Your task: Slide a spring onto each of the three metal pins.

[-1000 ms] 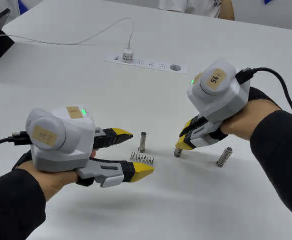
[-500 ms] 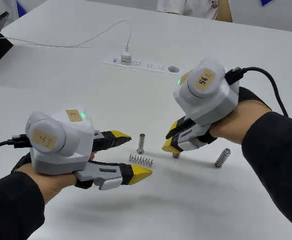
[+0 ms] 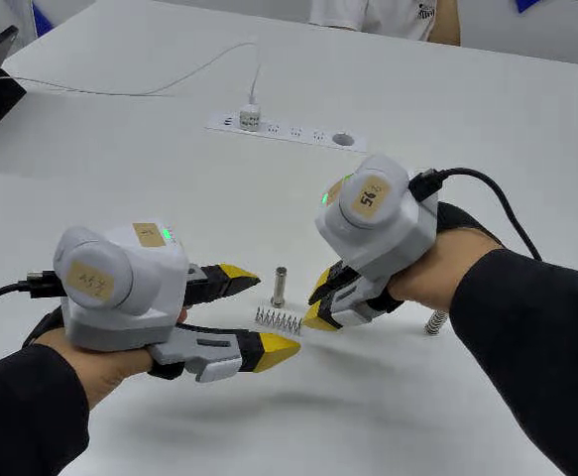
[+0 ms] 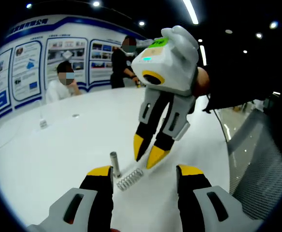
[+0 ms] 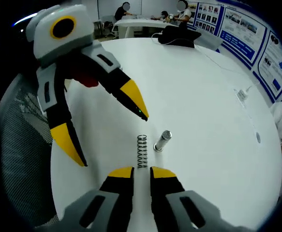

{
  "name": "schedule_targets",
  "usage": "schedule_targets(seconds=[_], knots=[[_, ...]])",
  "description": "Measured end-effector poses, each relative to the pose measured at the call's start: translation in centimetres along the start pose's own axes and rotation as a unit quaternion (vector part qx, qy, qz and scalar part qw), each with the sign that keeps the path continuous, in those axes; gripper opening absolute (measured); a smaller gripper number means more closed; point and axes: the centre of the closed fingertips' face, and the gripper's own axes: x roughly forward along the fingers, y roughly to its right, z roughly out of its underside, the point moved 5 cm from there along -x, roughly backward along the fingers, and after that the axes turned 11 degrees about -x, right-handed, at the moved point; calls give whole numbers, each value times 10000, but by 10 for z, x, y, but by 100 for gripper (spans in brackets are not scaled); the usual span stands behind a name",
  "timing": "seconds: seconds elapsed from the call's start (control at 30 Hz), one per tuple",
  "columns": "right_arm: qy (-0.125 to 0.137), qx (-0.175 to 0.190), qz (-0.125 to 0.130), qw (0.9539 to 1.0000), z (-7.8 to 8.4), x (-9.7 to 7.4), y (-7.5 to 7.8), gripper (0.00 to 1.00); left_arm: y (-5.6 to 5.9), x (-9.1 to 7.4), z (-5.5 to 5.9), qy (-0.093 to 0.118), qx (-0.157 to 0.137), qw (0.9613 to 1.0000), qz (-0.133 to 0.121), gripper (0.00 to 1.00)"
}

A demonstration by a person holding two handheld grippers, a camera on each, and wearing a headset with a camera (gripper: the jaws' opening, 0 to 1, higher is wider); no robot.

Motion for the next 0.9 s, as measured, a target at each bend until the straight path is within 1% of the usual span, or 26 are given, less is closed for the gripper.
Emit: schedule_targets(seconds=[0.23, 0.53, 0.73, 0.77, 0.9], knots=[[3, 16, -39, 10000, -1, 11, 1, 14, -3, 0, 1, 9, -32, 10000, -24, 53], [-115, -2, -126, 9999, 2, 22, 2, 13, -4, 0, 1, 10, -45, 10000, -45, 53], [-156, 6, -164, 9997, 4, 26, 2, 12, -4, 0, 1, 0, -45, 10000, -56, 53], [-126, 36, -172, 9998, 3, 26, 2, 12, -5, 0, 1, -5, -45, 10000, -60, 53], [-160, 41, -171, 9997, 5, 25, 2, 12, -4, -1, 2, -21, -48, 10000, -68, 53]])
